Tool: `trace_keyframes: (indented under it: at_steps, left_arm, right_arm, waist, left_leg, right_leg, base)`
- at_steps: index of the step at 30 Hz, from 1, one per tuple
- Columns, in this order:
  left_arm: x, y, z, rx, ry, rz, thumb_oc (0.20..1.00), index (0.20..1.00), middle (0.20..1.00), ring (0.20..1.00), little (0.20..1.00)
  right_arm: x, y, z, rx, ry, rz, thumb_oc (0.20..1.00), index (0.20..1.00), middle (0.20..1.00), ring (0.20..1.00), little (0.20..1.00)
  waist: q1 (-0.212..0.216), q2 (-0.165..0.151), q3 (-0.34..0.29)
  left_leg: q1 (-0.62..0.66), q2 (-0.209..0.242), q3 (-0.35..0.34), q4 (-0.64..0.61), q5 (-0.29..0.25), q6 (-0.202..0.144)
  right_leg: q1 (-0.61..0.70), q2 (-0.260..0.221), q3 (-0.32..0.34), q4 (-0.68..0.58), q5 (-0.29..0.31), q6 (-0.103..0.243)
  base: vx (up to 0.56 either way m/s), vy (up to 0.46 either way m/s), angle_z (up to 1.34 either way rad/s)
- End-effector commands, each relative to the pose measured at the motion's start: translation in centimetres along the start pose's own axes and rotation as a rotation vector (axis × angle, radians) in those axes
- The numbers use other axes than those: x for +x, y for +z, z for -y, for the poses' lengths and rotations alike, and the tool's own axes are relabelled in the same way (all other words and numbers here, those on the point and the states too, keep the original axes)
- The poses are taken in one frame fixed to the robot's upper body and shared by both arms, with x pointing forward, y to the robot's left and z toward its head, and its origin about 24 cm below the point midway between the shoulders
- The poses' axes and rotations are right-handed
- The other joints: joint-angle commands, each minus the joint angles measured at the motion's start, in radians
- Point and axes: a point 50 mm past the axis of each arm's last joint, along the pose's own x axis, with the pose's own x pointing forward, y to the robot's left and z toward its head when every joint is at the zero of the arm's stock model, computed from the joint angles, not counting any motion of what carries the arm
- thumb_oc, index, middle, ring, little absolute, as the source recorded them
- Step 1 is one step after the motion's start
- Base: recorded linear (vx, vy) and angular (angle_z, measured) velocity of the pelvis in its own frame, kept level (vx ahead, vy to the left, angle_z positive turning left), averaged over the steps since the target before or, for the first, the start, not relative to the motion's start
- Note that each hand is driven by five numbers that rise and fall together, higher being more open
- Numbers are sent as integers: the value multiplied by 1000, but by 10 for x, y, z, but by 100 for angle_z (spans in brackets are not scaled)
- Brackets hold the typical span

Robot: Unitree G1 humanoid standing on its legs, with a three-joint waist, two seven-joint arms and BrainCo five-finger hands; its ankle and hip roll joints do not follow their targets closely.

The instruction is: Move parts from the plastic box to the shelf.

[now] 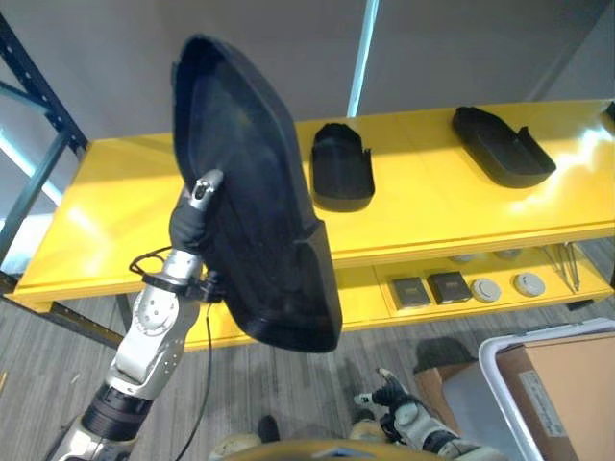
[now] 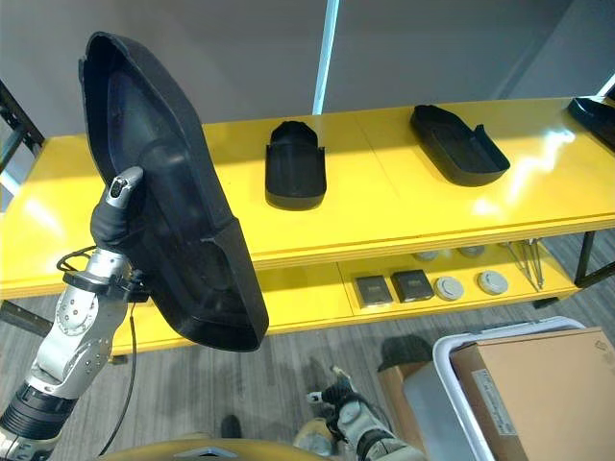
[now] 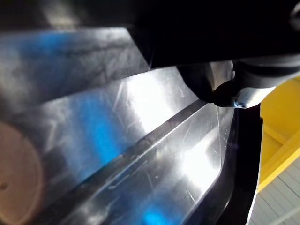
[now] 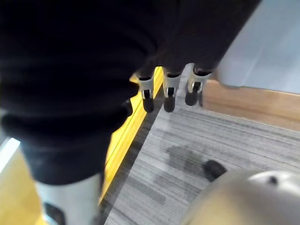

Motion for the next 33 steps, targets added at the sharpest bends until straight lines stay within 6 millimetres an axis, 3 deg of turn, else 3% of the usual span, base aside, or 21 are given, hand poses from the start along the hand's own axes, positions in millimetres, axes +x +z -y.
trace_keyframes:
  at_steps: [1, 3, 4, 5, 6, 7, 9, 12, 14, 16, 18, 20, 23, 24, 26, 27, 28, 29, 31, 33]
  left_arm:
    - [16, 24, 16, -8, -67, 172, 200, 200, 200, 200, 200]
    - [18, 22, 18, -21, -77, 170, 200, 200, 200, 200, 200]
    - [19, 24, 16, -28, -64, 187, 200, 200, 200, 200, 200]
    - [20, 25, 16, -49, -57, 199, 200, 200, 200, 200, 200]
    - [20, 25, 15, -29, -55, 196, 200, 200, 200, 200, 200]
    - [18, 25, 14, -20, -53, 191, 200, 200, 200, 200, 200]
    - [13, 22, 9, -30, -28, 168, 200, 200, 200, 200, 200]
    - [4, 16, -1, -51, 50, 139, 200, 200, 200, 200, 200]
    - [3, 13, -8, -33, 91, 126, 200, 200, 200, 200, 200]
    - [2, 10, -12, 11, 111, 107, 200, 200, 200, 200, 200]
    - [4, 10, -11, 26, 95, 97, 200, 200, 200, 200, 200]
    - [3, 9, -12, 79, 89, 75, 200, 200, 200, 200, 200]
    - [3, 16, -18, 177, 59, 69, 200, 200, 200, 200, 200]
    - [2, 19, -22, 212, 62, 70, 200, 200, 200, 200, 200]
    - [0, 27, -32, 269, 95, 82, 200, 200, 200, 200, 200]
    - [0, 27, -32, 269, 95, 82, 200, 200, 200, 200, 200]
    - [-4, 28, -37, 303, 120, 73, 200, 200, 200, 200, 200]
    - [-5, 28, -38, 297, 130, 72, 200, 200, 200, 200, 200]
    - [-7, 24, -41, 272, 154, 62, 200, 200, 200, 200, 200]
    - [-9, 20, -45, 250, 189, 50, 200, 200, 200, 200, 200]
  right_arm:
    - [-3, -21, 3, 122, -26, -84, 1000, 1000, 1000, 1000, 1000]
    - [-7, -43, 5, 182, -33, -176, 1000, 1000, 1000, 1000, 1000]
    - [-10, -60, 10, 168, -30, -241, 1000, 1000, 1000, 1000, 1000]
    - [-12, -71, 18, 134, -40, -279, 1000, 1000, 1000, 1000, 1000]
    - [-13, -76, 25, 134, -52, -305, 1000, 1000, 1000, 1000, 1000]
    - [-13, -79, 26, 135, -56, -320, 1000, 1000, 1000, 1000, 1000]
    - [-12, -76, 24, 180, -53, -316, 1000, 1000, 1000, 1000, 1000]
    - [-5, -54, 22, 247, -47, -227, 1000, 1000, 1000, 1000, 1000]
    - [0, -30, 21, 230, -29, -121, 1000, 1000, 1000, 1000, 1000]
    - [-1, -28, 19, 191, -16, -102, 1000, 1000, 1000, 1000, 1000]
    - [-1, -35, 23, 218, -42, -139, 1000, 1000, 1000, 1000, 1000]
    - [-3, -43, 23, 259, -61, -185, 1000, 1000, 1000, 1000, 1000]
    - [-6, -50, 18, 244, -62, -227, 1000, 1000, 1000, 1000, 1000]
    - [-7, -52, 15, 233, -50, -240, 1000, 1000, 1000, 1000, 1000]
    - [-8, -55, 8, 208, -20, -261, 1000, 1000, 1000, 1000, 1000]
    - [-8, -55, 8, 208, -20, -261, 1000, 1000, 1000, 1000, 1000]
    - [-9, -55, 5, 224, -11, -271, 1000, 1000, 1000, 1000, 1000]
    - [-10, -55, 2, 229, -3, -270, 1000, 1000, 1000, 1000, 1000]
    - [-13, -58, -6, 243, 25, -271, 1000, 1000, 1000, 1000, 1000]
    - [-17, -66, -11, 271, 53, -302, 1000, 1000, 1000, 1000, 1000]
  waist:
    - [-22, 14, 8]
    - [-32, 1, 6]
    - [-25, 6, 7]
    - [-4, 6, 36]
    - [13, 9, 55]
    - [18, 3, 50]
    - [20, 5, 34]
    - [24, 4, 20]
    - [25, 23, 5]
    - [31, 47, 1]
    - [22, 67, -16]
    - [20, 76, -36]
    - [17, 40, -46]
    - [17, 28, -42]
    - [25, 27, -24]
    - [26, 26, -25]
    - [33, 30, -13]
    - [27, 30, -10]
    - [4, 32, -6]
    - [-10, 24, -4]
  left_leg:
    - [32, 2, -78, -3, -124, -8]
    - [30, -29, -113, 44, -154, -4]
    - [-33, -50, -115, 196, -175, -30]
    - [-163, -54, -79, 460, -118, -150]
    - [-232, -47, -81, 609, -94, -214]
    - [-257, -38, -79, 646, -90, -225]
    - [-262, 33, -56, 650, -103, -203]
    - [-171, 178, -47, 375, -115, -162]
    - [-142, 267, -95, 137, -13, -174]
    - [-149, 311, -150, 0, 80, -202]
    - [-156, 308, -144, -11, 61, -218]
    - [-138, 268, -158, -11, 40, -210]
    - [-102, 176, -142, -11, -8, -159]
    - [-92, 153, -128, -11, -18, -138]
    - [-74, 134, -108, -11, -28, -104]
    - [-74, 133, -107, -11, -28, -104]
    - [-60, 132, -80, -11, -41, -88]
    - [-55, 130, -74, -11, -45, -84]
    - [-48, 122, -83, -11, -47, -77]
    - [-38, 103, -96, -11, -55, -69]
  right_leg:
    - [-72, 146, -18, 48, -33, -21]
    - [-23, 173, 26, -35, -43, -44]
    - [10, 172, 36, -95, -36, -66]
    - [61, 144, 20, -157, -27, -82]
    - [92, 142, 0, -196, -20, -93]
    - [113, 133, -17, -235, -14, -90]
    - [142, 125, -31, -248, -27, -88]
    - [164, 88, -28, -248, -35, -66]
    - [151, 85, -20, -248, -53, -47]
    - [162, 74, -14, -248, -70, -22]
    - [175, 53, -33, -248, -63, -8]
    - [186, 19, -37, -248, -42, 18]
    - [181, -68, -4, -203, 12, 47]
    - [155, -103, 13, -152, 65, 63]
    - [101, -131, 25, -59, 85, 55]
    - [99, -131, 27, -58, 85, 56]
    - [59, -134, -30, 9, 94, 46]
    - [35, -101, -15, 23, 73, 38]
    - [7, 16, 45, -5, 6, 13]
    - [-20, 106, 87, -53, -12, -5]
  base:
    - [164, 14, 30]
    - [231, -22, 65]
    - [210, -11, 84]
    - [137, -5, 64]
    - [72, 10, 67]
    - [113, 13, 40]
    - [207, 107, 13]
    - [234, 256, -6]
    - [186, 350, -24]
    - [139, 419, -1]
    - [132, 429, -4]
    - [201, 497, -1]
    - [174, 423, 18]
    - [98, 395, -5]
    - [61, 315, -33]
    - [54, 299, -59]
    - [50, 260, -73]
    - [81, 310, -81]
    - [93, 147, -63]
    - [113, 76, -14]
